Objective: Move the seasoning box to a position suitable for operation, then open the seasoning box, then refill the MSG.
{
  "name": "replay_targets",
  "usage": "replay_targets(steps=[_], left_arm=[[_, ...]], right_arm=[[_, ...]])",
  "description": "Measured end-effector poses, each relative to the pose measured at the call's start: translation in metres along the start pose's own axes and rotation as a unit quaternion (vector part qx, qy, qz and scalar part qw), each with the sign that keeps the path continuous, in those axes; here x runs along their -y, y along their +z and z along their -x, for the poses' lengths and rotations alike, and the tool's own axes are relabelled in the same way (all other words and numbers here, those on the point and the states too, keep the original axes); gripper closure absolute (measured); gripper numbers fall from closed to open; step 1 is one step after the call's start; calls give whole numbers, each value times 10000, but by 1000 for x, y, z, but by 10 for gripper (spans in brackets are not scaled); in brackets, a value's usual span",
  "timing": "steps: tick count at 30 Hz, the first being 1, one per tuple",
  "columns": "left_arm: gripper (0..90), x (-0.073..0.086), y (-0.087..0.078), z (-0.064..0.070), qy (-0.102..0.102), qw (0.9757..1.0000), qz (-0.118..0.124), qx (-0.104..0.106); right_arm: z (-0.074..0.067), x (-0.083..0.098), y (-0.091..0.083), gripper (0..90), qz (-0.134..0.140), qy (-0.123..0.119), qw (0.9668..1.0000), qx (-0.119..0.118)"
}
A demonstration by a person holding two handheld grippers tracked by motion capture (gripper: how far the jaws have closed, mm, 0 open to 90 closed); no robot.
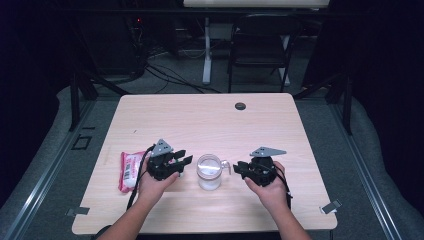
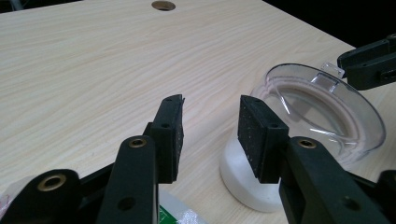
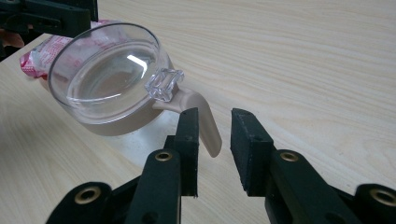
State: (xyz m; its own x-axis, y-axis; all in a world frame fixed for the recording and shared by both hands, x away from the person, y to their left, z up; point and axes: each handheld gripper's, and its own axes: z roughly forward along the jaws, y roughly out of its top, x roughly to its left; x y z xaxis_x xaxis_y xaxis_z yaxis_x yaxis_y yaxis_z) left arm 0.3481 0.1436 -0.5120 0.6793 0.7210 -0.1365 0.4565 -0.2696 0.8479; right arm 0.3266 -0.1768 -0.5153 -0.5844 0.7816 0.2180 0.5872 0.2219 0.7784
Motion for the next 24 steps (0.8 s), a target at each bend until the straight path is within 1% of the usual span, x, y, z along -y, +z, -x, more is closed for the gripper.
replay_targets(steps=[3,5,10,13,16,18,20,22,24], left_arm=[[604,1,-1,0,18,10000,-30,-9],[595,2,-3,0,20,10000,-14,-39],[584,3,-4,-3,-95,9999,37,-14],[584,4,-4,-3,-101,9999,8,13],[585,5,-3,0,-71,10000,-1,29],[585,5,-3,2,-4,10000,-27,50],[586,6,-3,4,82,9999,-82,51],[588,6,-2,6,122,9998,-105,69],[597,7,-1,7,154,9998,-126,78]], right_arm=[[1,-2,-1,727,2,1,10000,5],[0,-3,0,725,66,2,10000,25],[0,-5,1,718,167,43,9998,-19],[0,-5,0,717,169,46,9998,-21],[1,-6,-1,716,169,57,9998,-72],[1,-6,-1,714,154,44,9998,-87],[0,-7,0,715,170,72,9998,-119],[-2,-8,1,715,248,81,9996,-129],[-2,-9,1,718,253,56,9996,-149]])
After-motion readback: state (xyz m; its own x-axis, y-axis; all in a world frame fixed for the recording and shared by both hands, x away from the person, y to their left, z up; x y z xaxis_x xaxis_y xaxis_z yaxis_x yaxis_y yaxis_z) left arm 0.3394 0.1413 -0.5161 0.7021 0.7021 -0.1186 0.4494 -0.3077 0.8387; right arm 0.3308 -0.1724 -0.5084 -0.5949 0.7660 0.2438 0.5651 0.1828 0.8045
